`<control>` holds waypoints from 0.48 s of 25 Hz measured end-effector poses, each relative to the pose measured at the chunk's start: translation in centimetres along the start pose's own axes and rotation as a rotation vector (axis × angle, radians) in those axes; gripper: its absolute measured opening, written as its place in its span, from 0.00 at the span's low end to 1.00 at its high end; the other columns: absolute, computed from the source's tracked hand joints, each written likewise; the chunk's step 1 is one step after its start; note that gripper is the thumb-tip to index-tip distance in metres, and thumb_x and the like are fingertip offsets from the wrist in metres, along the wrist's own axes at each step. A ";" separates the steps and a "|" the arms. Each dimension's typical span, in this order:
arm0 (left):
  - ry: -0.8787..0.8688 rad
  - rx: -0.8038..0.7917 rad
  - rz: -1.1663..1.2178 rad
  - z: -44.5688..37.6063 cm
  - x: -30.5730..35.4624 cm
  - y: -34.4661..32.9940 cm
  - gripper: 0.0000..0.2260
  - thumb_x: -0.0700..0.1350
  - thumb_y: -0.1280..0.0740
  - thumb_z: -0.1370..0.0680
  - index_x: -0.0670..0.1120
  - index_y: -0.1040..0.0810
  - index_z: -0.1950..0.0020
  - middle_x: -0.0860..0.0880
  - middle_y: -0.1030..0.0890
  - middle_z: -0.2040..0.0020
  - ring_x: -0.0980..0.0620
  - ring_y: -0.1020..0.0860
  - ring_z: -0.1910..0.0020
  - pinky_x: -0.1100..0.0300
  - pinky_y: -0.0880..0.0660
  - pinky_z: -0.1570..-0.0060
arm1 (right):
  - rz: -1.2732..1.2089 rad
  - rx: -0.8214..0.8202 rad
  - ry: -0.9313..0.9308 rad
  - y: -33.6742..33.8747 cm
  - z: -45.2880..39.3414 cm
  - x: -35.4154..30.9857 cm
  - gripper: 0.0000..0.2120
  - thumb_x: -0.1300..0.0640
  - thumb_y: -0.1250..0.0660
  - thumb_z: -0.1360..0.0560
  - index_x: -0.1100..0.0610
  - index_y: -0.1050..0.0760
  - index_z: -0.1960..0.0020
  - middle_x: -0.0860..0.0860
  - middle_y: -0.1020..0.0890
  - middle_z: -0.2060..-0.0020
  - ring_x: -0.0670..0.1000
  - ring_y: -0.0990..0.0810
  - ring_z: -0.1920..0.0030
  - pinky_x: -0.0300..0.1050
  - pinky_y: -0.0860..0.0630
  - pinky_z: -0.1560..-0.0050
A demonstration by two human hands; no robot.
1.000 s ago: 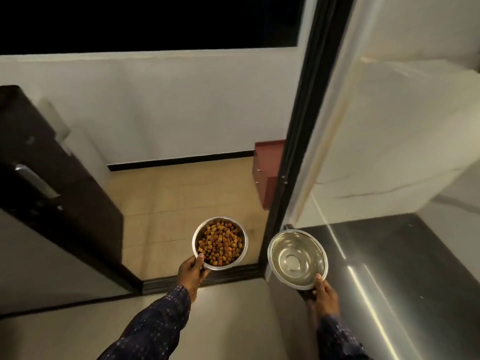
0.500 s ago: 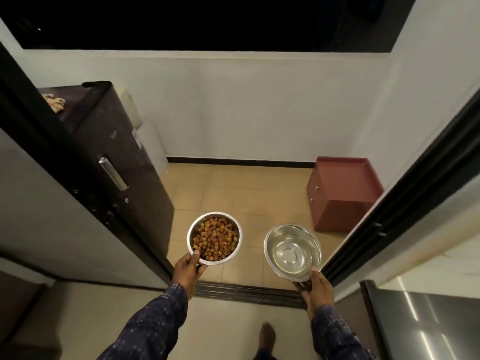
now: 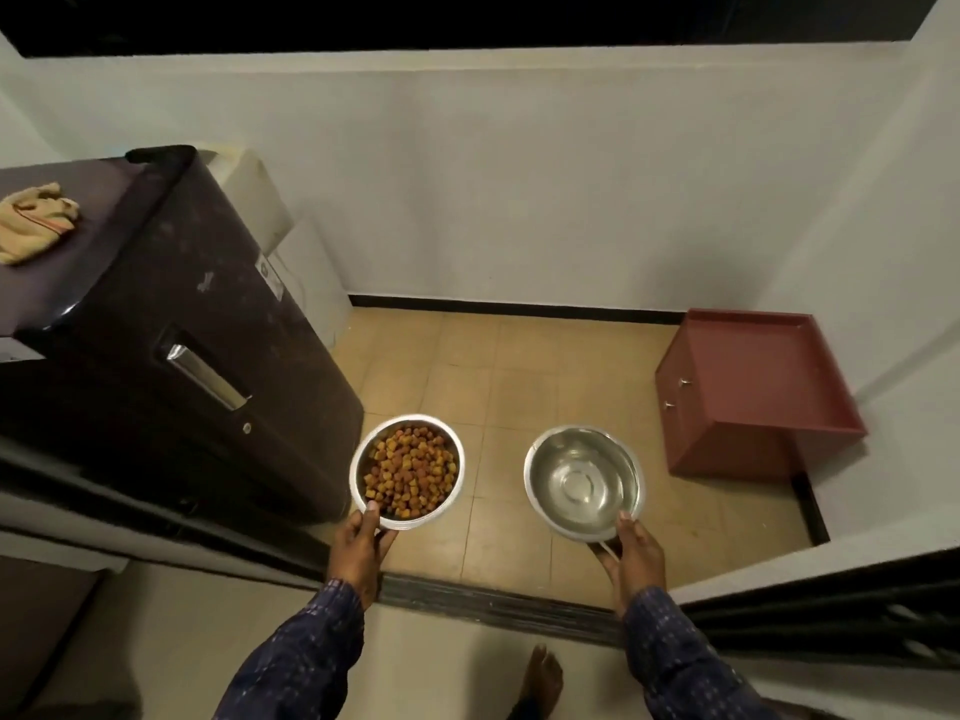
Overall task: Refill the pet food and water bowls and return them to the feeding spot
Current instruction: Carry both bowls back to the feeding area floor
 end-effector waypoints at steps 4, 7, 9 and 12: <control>-0.016 -0.018 0.010 -5.5 1.6 -3.1 0.13 0.44 0.38 0.13 0.38 0.21 0.34 0.40 0.18 0.37 0.49 0.18 0.41 0.64 0.15 0.52 | -0.013 0.005 0.036 -3.1 -4.8 -2.7 0.07 0.56 0.36 0.14 0.53 0.19 0.42 0.60 0.16 0.40 0.57 0.17 0.40 0.53 0.19 0.44; -0.035 -0.035 -0.034 -10.6 2.0 -5.8 0.10 0.45 0.37 0.13 0.45 0.17 0.42 0.43 0.16 0.40 0.48 0.17 0.40 0.65 0.16 0.52 | -0.009 0.016 0.061 -5.3 -8.9 -3.7 0.10 0.56 0.37 0.14 0.56 0.20 0.36 0.57 0.16 0.41 0.56 0.17 0.40 0.52 0.19 0.44; -0.009 -0.052 -0.065 -14.2 0.9 -7.3 0.10 0.46 0.37 0.14 0.45 0.17 0.43 0.44 0.15 0.41 0.49 0.17 0.39 0.64 0.15 0.51 | 0.011 0.027 0.080 -6.2 -11.9 -3.7 0.14 0.56 0.38 0.14 0.58 0.22 0.32 0.57 0.16 0.41 0.55 0.17 0.40 0.52 0.19 0.44; 0.012 -0.090 -0.087 -18.9 -1.4 -9.0 0.11 0.46 0.37 0.14 0.44 0.17 0.42 0.42 0.16 0.40 0.49 0.17 0.39 0.64 0.16 0.47 | 0.014 0.063 0.081 -6.5 -16.8 -2.2 0.12 0.56 0.38 0.14 0.57 0.20 0.35 0.56 0.15 0.42 0.54 0.17 0.41 0.54 0.19 0.41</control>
Point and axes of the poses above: each hand's wrist, its own z-axis away from the middle knuckle, its own y-axis out of the back of the hand, x = y × z, the point moved 10 cm from there along -z, towards the middle knuckle
